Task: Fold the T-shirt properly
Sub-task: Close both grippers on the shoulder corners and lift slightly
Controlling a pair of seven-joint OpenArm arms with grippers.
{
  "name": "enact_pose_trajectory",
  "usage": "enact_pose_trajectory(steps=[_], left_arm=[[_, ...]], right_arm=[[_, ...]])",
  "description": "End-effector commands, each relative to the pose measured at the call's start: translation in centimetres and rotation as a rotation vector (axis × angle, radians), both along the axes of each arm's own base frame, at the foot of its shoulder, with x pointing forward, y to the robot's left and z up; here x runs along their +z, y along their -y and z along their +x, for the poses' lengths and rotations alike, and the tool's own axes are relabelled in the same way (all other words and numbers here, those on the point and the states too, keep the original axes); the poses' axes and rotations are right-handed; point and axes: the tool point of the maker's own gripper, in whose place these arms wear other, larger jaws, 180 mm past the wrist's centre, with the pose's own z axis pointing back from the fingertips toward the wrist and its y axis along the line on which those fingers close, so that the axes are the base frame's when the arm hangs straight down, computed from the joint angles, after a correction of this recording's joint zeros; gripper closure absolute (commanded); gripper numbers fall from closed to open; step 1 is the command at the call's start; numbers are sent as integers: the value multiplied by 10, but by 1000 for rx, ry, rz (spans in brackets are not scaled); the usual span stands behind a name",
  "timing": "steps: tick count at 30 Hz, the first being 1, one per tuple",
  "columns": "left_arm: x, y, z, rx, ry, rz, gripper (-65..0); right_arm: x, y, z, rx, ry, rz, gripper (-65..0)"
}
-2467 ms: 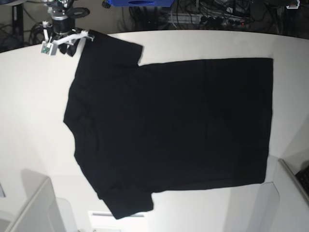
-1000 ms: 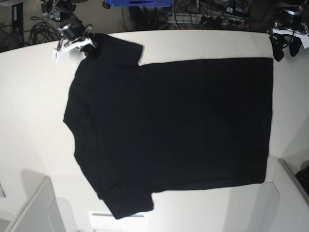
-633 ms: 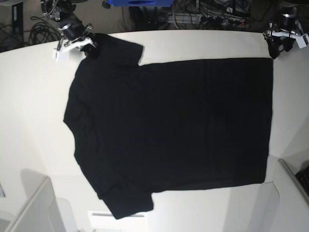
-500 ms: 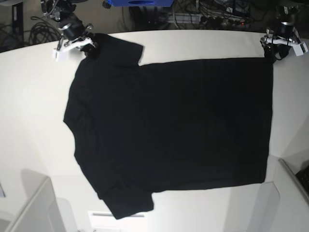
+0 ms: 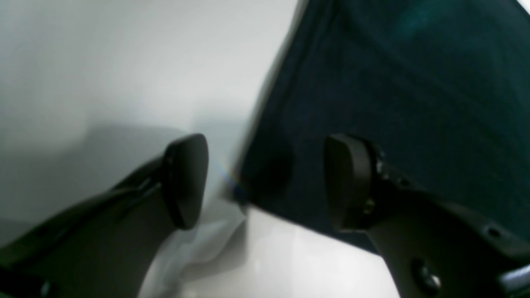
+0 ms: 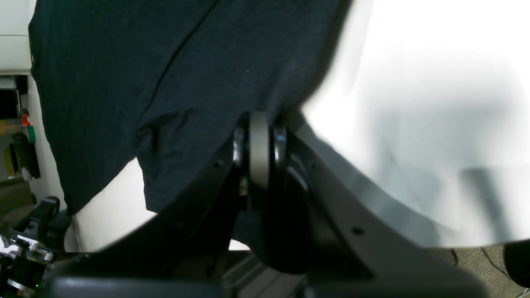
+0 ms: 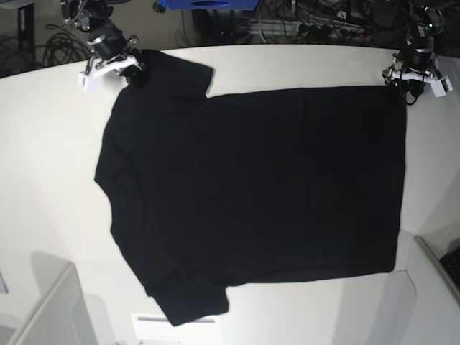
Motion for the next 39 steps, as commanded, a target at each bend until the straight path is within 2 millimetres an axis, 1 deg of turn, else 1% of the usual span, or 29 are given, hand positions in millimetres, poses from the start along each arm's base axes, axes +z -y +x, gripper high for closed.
enact_pose_trajectory(steps=[1, 5, 9, 10, 11, 13, 15, 17, 21, 24, 27, 29, 31, 36, 39], left_arm=[[-2, 4, -1, -21, -23, -4, -416], [-8, 20, 5, -61, -29, -27, -416], [-10, 24, 6, -68, -31, -33, -411], [-10, 24, 6, -69, -32, -32, -390], [-9, 24, 6, -69, -31, -32, -346], [-9, 23, 6, -69, -31, -31, -225], [-7, 23, 12, -69, -17, -30, -99], [-7, 23, 14, -69, -14, -31, 0], [-5, 22, 14, -75, -13, -24, 0], [-4, 22, 13, -77, -16, -20, 0], [-6, 21, 4, -77, -36, -16, 0], [-4, 20, 2, -80, -34, -8, 0], [-4, 20, -6, -83, -49, -2, 0], [6, 21, -15, -109, -56, 31, 0], [14, 22, -19, -127, -57, 53, 0]], right_arm=[[-19, 1, -29, 34, -137, -31, 0], [-19, 1, -29, 33, -135, -32, 0], [-18, 1, -28, 33, -133, -32, 0], [-18, 1, -28, 33, -133, -32, 0], [-18, 1, -28, 33, -133, -32, 0], [-18, 2, -27, 33, -131, -34, 0], [-18, 3, -27, 34, -131, -40, 0], [-19, 5, -27, 58, -130, -78, 0], [-19, 7, -28, 89, -125, -135, 0], [-12, 6, -23, 92, -104, -137, 0], [-5, 5, -22, 98, -87, -145, 0], [-1, 4, -23, 100, -83, -146, 0], [2, 3, -24, 103, -77, -147, 0], [1, 3, -30, 106, -87, -148, 0], [1, 3, -37, 109, -99, -148, 0]])
